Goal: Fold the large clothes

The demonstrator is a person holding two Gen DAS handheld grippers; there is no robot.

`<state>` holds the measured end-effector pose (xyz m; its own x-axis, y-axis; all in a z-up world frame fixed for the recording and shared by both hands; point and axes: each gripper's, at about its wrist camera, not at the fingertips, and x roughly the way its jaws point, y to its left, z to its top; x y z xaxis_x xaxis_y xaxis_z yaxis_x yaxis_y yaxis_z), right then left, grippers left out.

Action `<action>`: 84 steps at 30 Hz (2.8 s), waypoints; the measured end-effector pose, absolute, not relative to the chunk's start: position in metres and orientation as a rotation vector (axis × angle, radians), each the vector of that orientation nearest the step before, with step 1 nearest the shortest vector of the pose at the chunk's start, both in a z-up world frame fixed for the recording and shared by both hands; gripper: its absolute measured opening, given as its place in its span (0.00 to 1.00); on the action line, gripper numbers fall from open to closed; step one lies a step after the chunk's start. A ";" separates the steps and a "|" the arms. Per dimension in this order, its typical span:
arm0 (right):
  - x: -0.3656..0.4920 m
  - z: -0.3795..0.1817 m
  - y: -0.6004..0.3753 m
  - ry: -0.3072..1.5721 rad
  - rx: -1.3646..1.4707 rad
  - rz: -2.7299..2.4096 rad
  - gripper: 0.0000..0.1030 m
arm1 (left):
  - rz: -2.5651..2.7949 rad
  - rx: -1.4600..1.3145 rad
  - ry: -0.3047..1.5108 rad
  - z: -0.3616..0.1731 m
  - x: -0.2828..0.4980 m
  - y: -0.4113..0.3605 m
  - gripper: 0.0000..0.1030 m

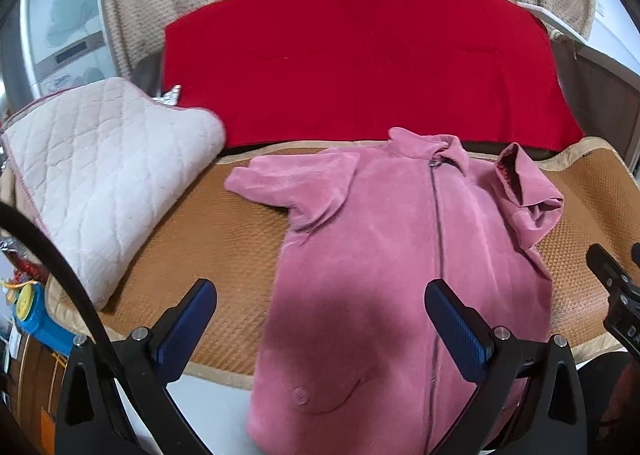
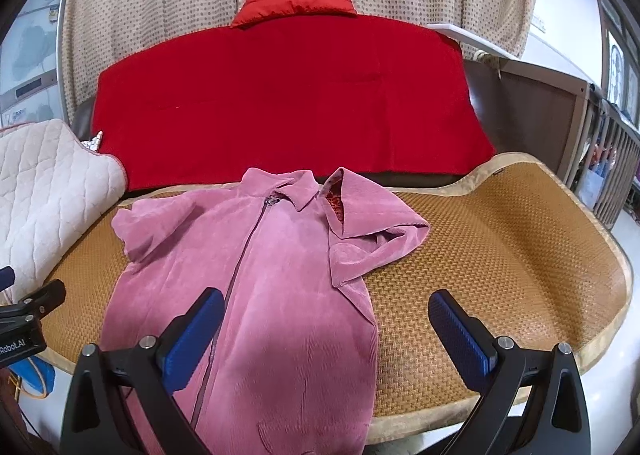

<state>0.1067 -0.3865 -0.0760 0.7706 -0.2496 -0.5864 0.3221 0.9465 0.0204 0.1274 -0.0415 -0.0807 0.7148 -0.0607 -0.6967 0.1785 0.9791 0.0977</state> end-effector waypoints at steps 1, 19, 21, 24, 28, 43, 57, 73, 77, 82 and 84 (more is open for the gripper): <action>0.111 -0.078 -0.396 0.610 0.143 -0.317 1.00 | -0.151 0.168 0.769 -0.081 0.133 -0.049 1.00; 0.165 -0.161 -0.608 0.538 0.798 -0.391 0.99 | -0.573 0.208 0.904 -0.136 0.256 -0.278 1.00; 0.168 -0.166 -0.618 0.551 0.829 -0.404 0.99 | -0.581 0.188 0.928 -0.144 0.264 -0.296 1.00; 0.170 -0.175 -0.632 0.569 0.898 -0.412 0.99 | -0.624 0.132 0.988 -0.157 0.275 -0.323 1.00; 0.174 -0.177 -0.637 0.568 0.929 -0.419 0.99 | -0.636 0.044 1.018 -0.169 0.287 -0.343 1.00; 0.207 -0.191 -0.620 0.591 0.834 -0.445 0.76 | -0.701 0.060 0.916 -0.136 0.304 -0.321 0.07; 0.246 -0.184 -0.561 0.581 0.701 -0.262 0.76 | -0.424 0.254 0.921 -0.081 0.340 -0.113 0.61; 0.325 -0.206 -0.437 0.780 0.435 0.073 0.76 | -0.075 -0.162 1.069 -0.162 0.371 0.086 0.62; 0.334 -0.216 -0.417 0.841 0.328 0.032 0.76 | -0.090 -0.307 1.107 -0.188 0.384 0.096 0.62; 0.333 -0.217 -0.417 0.847 0.345 0.026 0.76 | -0.113 -0.531 1.144 -0.217 0.406 0.097 0.62; 0.333 -0.218 -0.415 0.848 0.334 0.021 0.76 | -0.118 -0.581 1.136 -0.220 0.410 0.094 0.62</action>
